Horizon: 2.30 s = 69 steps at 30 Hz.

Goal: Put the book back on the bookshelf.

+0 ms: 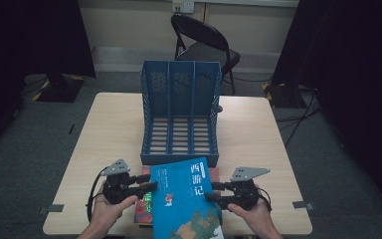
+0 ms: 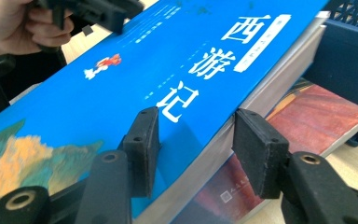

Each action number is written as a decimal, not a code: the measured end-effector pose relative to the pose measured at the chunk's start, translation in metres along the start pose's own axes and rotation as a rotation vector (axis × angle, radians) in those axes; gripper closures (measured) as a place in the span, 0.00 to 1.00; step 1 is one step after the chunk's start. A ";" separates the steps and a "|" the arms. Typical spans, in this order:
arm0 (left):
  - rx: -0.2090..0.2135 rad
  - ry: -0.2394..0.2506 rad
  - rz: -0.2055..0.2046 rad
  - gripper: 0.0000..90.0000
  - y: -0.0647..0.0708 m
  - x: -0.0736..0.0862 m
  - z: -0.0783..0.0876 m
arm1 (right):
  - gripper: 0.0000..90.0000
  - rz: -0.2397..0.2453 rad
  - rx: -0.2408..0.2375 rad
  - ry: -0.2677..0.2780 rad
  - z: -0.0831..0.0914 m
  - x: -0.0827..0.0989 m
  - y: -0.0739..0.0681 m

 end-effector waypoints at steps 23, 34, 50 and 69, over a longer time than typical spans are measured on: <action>0.043 -0.001 0.014 0.45 0.000 0.004 -0.005 | 0.36 -0.019 0.057 0.017 -0.017 -0.013 0.012; 0.016 -0.030 -0.016 0.39 -0.001 -0.003 -0.010 | 0.25 -0.061 0.050 0.027 -0.025 -0.010 0.010; 0.003 0.002 -0.016 0.41 0.002 0.001 -0.009 | 0.45 -0.056 0.026 0.081 -0.016 -0.016 0.011; 0.010 0.006 -0.012 0.41 0.001 0.002 -0.009 | 0.32 -0.101 0.057 0.037 -0.016 -0.007 0.008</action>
Point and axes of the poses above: each handheld gripper's, and its own axes: z roughly backward along the jaws, x roughly out of its underside, y roughly to its right, the point moved 1 cm from there along -z, roughly forward along the jaws, and after that the axes turned 1 degree about -y, right-handed, at the moved point
